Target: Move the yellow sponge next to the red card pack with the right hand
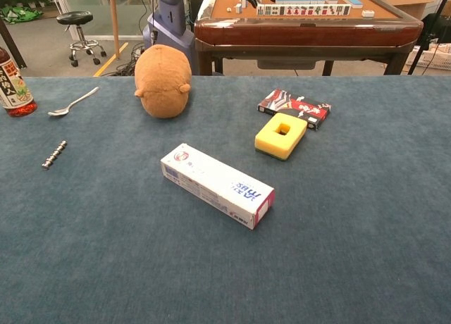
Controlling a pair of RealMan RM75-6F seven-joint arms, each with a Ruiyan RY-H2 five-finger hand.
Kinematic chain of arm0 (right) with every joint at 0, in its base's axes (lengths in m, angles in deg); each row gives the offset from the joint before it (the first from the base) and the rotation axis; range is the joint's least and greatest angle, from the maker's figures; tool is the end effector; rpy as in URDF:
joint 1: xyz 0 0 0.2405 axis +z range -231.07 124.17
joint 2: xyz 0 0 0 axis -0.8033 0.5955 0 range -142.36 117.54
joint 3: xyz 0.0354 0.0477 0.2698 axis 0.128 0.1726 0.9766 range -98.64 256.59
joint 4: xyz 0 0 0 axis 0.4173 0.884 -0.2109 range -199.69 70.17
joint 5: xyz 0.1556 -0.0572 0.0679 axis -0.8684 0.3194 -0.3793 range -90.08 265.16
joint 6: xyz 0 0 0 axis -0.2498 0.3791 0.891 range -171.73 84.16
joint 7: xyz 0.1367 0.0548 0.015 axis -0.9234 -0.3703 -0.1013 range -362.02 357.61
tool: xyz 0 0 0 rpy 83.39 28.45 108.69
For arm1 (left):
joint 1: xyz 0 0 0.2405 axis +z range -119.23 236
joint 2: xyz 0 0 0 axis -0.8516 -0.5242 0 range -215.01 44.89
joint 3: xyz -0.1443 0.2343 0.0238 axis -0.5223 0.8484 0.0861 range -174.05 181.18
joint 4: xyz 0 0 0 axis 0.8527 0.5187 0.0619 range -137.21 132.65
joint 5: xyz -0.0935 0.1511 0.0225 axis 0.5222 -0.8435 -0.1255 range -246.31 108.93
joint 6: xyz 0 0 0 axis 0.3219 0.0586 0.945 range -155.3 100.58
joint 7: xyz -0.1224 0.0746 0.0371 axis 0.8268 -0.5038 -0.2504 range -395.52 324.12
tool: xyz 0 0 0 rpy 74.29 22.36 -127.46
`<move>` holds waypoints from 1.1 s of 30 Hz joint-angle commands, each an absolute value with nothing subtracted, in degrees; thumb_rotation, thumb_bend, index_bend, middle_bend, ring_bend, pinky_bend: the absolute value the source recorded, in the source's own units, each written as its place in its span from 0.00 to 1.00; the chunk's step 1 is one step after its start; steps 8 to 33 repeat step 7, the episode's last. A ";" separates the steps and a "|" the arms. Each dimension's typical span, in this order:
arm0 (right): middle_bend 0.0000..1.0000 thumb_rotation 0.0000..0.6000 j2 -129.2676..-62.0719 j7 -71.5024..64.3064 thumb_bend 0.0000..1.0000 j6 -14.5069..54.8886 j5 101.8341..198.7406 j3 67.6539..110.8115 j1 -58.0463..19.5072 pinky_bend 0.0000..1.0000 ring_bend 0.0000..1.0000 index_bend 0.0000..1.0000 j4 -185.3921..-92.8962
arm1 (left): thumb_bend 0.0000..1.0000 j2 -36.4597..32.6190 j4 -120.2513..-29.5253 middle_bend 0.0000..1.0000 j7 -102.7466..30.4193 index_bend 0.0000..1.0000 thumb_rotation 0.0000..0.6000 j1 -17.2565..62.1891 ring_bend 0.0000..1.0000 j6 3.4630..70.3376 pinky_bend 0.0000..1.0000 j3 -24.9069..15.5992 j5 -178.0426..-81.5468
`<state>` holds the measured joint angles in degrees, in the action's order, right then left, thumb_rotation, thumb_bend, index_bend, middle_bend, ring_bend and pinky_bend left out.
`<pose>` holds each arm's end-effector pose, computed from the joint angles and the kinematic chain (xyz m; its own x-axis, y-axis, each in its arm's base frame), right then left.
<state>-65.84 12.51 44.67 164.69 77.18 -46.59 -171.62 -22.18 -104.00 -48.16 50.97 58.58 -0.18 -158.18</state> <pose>-0.2985 -0.1753 0.2402 0.5614 -0.0465 0.8263 -0.8190 0.1120 0.5627 -0.2698 0.1959 0.1929 0.4639 -0.0546 0.8842 0.8761 -0.1197 -0.4670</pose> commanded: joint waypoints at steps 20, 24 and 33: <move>0.05 1.00 -64.71 10.73 0.00 45.17 165.96 78.26 -48.04 0.22 0.03 0.04 -171.56 | 0.46 -21.54 -103.82 0.56 -48.54 0.49 1.00 51.01 0.48 57.98 0.63 0.36 -157.57; 0.05 1.00 -64.71 10.73 0.00 45.17 165.96 78.26 -48.04 0.22 0.03 0.04 -171.56 | 0.46 -21.54 -103.82 0.56 -48.54 0.49 1.00 51.01 0.48 57.98 0.63 0.36 -157.57; 0.05 1.00 -64.71 10.73 0.00 45.17 165.96 78.26 -48.04 0.22 0.03 0.04 -171.56 | 0.46 -21.54 -103.82 0.56 -48.54 0.49 1.00 51.01 0.48 57.98 0.63 0.36 -157.57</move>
